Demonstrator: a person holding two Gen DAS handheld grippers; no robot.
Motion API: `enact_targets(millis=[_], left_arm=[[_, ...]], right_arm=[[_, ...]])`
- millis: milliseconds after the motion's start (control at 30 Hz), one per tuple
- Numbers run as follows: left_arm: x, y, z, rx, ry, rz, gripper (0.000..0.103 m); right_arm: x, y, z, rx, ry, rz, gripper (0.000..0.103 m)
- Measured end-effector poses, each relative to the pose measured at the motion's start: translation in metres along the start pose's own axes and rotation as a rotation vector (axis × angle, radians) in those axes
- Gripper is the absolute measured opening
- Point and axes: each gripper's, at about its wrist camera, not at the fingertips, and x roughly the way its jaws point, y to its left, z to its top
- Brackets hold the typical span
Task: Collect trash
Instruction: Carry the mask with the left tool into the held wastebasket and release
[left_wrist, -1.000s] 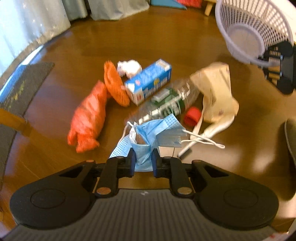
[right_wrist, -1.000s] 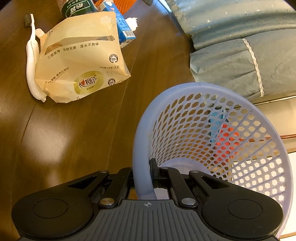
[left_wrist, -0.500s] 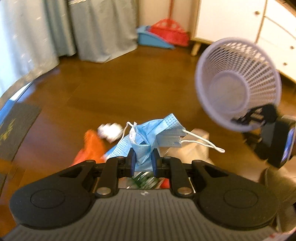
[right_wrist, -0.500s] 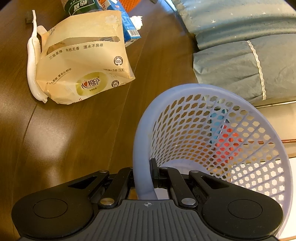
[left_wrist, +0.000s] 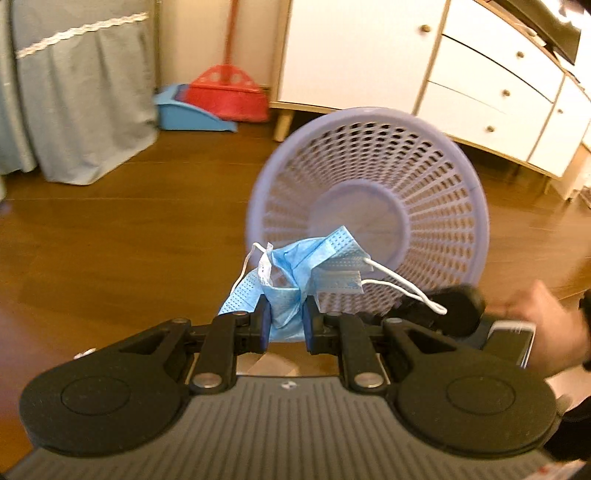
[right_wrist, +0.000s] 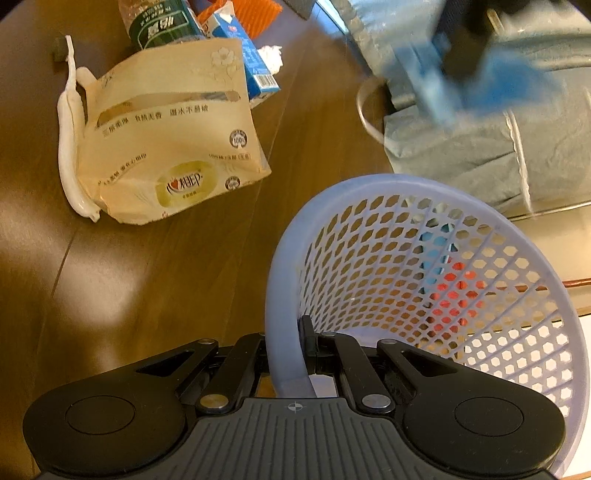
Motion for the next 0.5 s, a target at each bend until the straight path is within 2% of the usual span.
enact_targets(millis=[333,433,467,500], left_arm=[[0.045,-0.022,0.017,-0.009,-0.003,-0.061,0.015],[0.056,-0.025,0.021,-0.021,-0.013,-0.091,0.028],[0.058,-0.027,0.023,-0.023,-0.016,-0.092,0.038],[0.059,-0.027,0.024,-0.026,-0.021,-0.088,0.041]], right_arm=[[-0.002,0.003,0.001,0.011,-0.029,0.014,0.000],[-0.001,0.003,0.004,0.013,-0.029,0.016,0.000],[-0.001,0.002,0.004,0.014,-0.028,0.016,0.000],[-0.001,0.002,0.004,0.015,-0.028,0.017,0.000]])
